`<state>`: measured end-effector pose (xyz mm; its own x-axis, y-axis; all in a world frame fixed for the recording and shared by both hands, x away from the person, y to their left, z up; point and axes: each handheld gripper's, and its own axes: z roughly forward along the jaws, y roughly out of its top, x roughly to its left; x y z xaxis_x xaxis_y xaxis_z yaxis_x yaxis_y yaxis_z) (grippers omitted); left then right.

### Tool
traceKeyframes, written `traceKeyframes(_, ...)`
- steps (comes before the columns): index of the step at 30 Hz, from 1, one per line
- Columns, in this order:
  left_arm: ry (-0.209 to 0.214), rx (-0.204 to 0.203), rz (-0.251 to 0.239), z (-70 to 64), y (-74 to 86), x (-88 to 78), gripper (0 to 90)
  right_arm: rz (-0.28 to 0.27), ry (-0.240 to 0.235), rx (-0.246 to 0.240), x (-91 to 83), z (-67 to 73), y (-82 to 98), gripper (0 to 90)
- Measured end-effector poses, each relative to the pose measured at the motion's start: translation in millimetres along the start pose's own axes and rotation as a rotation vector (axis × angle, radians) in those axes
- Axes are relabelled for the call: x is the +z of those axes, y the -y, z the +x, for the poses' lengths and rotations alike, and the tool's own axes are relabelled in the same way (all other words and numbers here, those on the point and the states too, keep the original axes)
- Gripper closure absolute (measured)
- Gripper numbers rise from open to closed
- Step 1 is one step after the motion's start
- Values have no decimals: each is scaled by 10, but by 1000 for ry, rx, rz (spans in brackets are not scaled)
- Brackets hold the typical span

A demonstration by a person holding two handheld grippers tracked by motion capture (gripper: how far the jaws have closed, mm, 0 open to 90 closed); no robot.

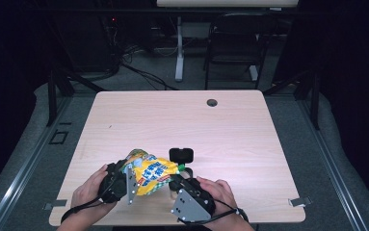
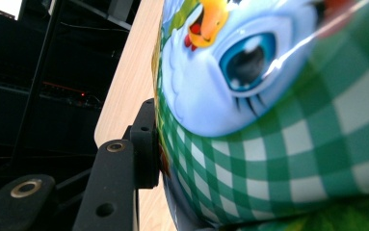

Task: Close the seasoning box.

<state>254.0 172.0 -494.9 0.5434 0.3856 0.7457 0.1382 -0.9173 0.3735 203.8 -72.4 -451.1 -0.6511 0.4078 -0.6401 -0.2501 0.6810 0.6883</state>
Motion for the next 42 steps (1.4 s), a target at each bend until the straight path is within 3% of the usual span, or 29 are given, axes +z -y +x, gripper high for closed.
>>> traceKeyframes(9,-7,28,14,10,-20,-12,571,-10,-3,22,9,19,32,827)
traceKeyframes(42,-45,115,52,-11,-54,-17,572,20,-8,23,34,100,124,854)
